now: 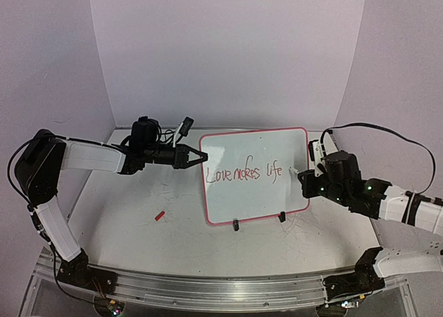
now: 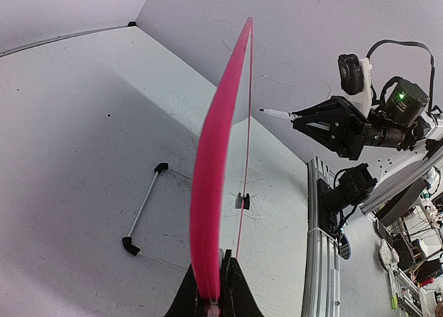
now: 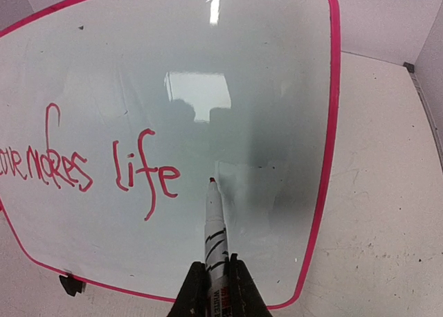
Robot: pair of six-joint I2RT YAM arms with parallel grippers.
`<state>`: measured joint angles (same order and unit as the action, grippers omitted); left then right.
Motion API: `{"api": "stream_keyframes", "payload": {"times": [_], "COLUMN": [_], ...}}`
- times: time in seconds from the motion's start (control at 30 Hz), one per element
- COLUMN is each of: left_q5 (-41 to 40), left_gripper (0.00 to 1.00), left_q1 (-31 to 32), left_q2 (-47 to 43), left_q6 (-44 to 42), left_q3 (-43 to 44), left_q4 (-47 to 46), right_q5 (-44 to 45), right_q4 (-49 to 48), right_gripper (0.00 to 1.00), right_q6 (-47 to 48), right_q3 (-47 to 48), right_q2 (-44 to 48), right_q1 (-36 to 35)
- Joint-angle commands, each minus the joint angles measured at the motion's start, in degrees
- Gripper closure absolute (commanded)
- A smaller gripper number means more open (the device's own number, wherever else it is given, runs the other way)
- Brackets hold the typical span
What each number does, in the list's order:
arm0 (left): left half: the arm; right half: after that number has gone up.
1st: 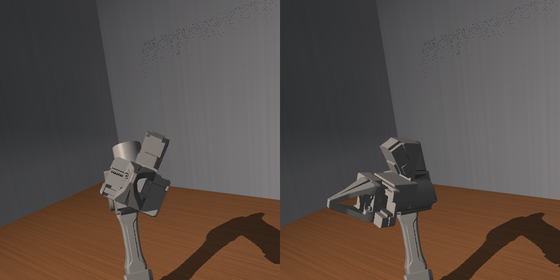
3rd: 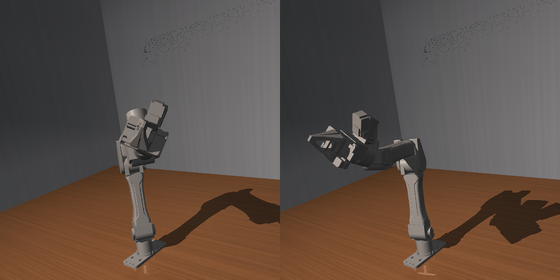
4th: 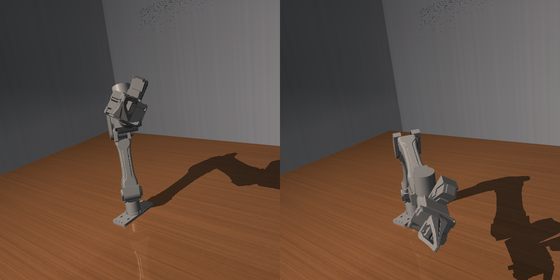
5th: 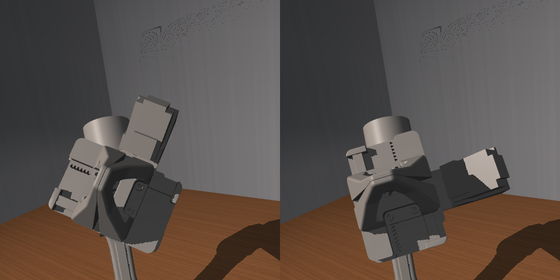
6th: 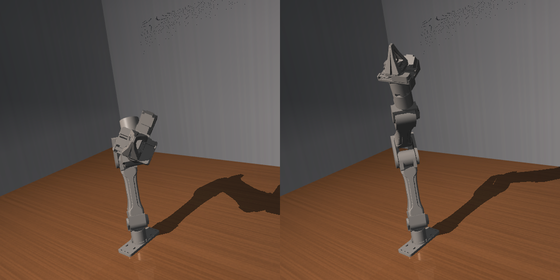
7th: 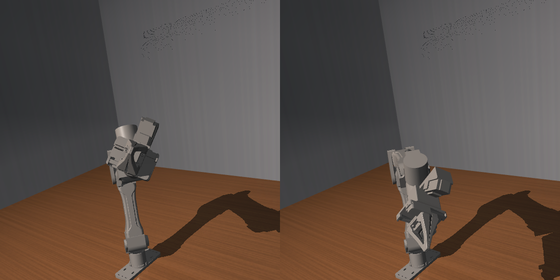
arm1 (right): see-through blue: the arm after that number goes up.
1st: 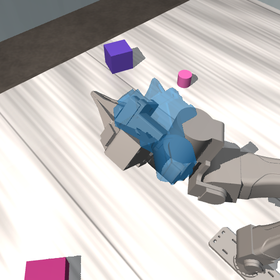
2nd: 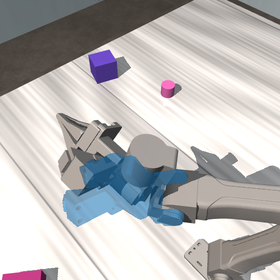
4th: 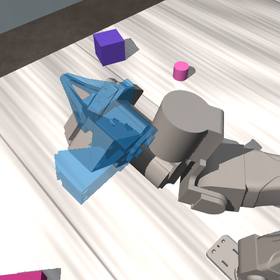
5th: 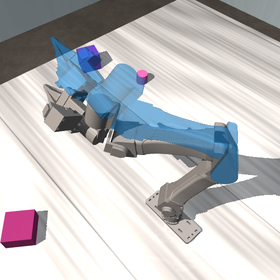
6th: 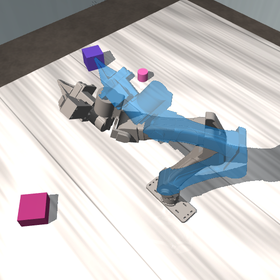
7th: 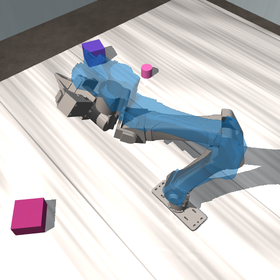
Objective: Write a sentence on the whiteboard
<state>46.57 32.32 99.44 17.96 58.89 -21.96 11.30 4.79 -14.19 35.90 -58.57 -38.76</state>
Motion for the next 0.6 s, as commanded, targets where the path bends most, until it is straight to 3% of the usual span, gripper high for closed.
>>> {"api": "stream_keyframes", "payload": {"times": [0.0,0.57], "left_q5": [-6.0,-5.9], "left_gripper": [1.00,1.00], "left_q1": [0.2,0.2], "left_q2": [1.3,1.3], "left_q6": [-3.8,-4.0], "left_q3": [1.2,1.2], "left_q4": [4.6,4.7], "right_q5": [-1.0,1.2], "right_q4": [-4.3,-5.5], "right_gripper": [1.00,1.00], "right_q6": [0.8,-0.8], "right_q3": [2.2,3.1], "right_q2": [-1.9,-5.7], "right_q1": [0.2,0.2]}}
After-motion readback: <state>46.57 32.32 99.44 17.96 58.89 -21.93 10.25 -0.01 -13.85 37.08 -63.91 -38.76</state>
